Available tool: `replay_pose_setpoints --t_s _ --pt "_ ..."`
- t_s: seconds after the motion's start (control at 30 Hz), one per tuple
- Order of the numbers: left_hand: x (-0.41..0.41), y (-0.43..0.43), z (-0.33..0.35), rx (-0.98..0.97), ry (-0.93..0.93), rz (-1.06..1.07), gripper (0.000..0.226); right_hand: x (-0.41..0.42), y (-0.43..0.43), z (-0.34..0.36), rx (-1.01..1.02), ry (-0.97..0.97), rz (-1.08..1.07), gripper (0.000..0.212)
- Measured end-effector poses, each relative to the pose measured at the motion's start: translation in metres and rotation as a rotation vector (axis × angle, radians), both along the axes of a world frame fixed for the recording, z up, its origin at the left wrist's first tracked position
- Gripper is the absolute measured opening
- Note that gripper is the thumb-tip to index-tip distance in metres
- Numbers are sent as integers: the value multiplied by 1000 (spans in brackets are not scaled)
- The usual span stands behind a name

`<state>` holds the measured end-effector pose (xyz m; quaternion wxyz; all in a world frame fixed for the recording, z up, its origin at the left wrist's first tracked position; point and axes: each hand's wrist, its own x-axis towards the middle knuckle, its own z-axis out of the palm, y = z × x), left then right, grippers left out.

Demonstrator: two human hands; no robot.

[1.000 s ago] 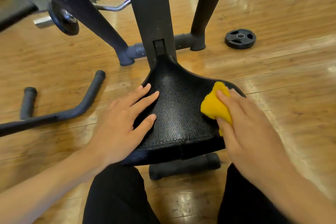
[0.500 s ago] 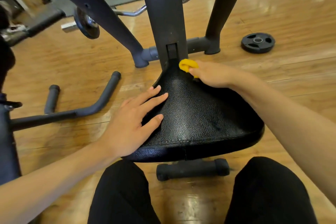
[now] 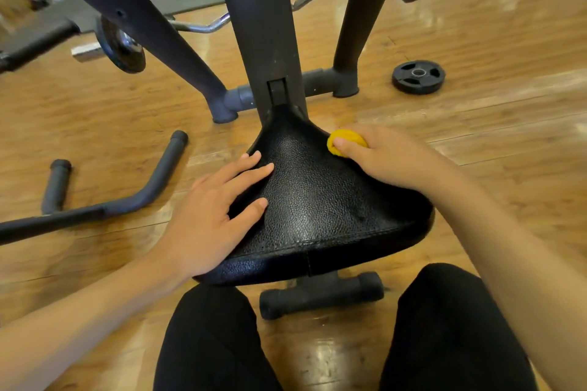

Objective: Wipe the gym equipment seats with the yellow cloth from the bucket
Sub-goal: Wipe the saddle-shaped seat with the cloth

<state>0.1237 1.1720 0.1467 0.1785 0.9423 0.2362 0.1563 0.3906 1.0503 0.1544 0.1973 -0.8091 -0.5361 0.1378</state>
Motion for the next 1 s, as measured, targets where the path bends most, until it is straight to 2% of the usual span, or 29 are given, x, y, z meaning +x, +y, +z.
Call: replay_pose_setpoints --t_s 0.1,0.17,0.3,0.43,0.5,0.57,0.6,0.63,0.73,0.83,1.0 --pt "-1 0 -1 -23 -7 2 59 -33 -32 -7 102 -166 -76 50" --pt "-1 -1 0 -38 -20 11 60 -78 -69 -7 233 -141 -71 55" --pt "-2 -3 1 -46 -11 13 64 -155 -93 -24 273 -185 -86 55" --pt "-2 -1 -2 -30 -5 -8 63 -116 -91 -32 338 -169 -175 51" --pt "-3 0 -4 -21 -11 -9 63 -77 -96 -31 382 -2 -327 40" --pt "-2 2 -3 -20 -23 -3 63 -50 -92 -25 406 346 -462 18" --pt "-2 2 -3 -16 -21 -10 63 -43 -89 -25 394 432 -486 17" --pt "-3 2 -4 -10 -16 -21 62 -44 -87 -25 392 419 -479 20" --pt "-4 2 -5 12 5 -36 62 -75 -88 -28 424 80 -404 43" --pt "-3 1 -6 19 10 -25 63 -103 -88 -30 387 -101 -365 63" --pt "-3 -4 -6 39 43 -8 58 -125 -60 -20 377 -271 -267 51"
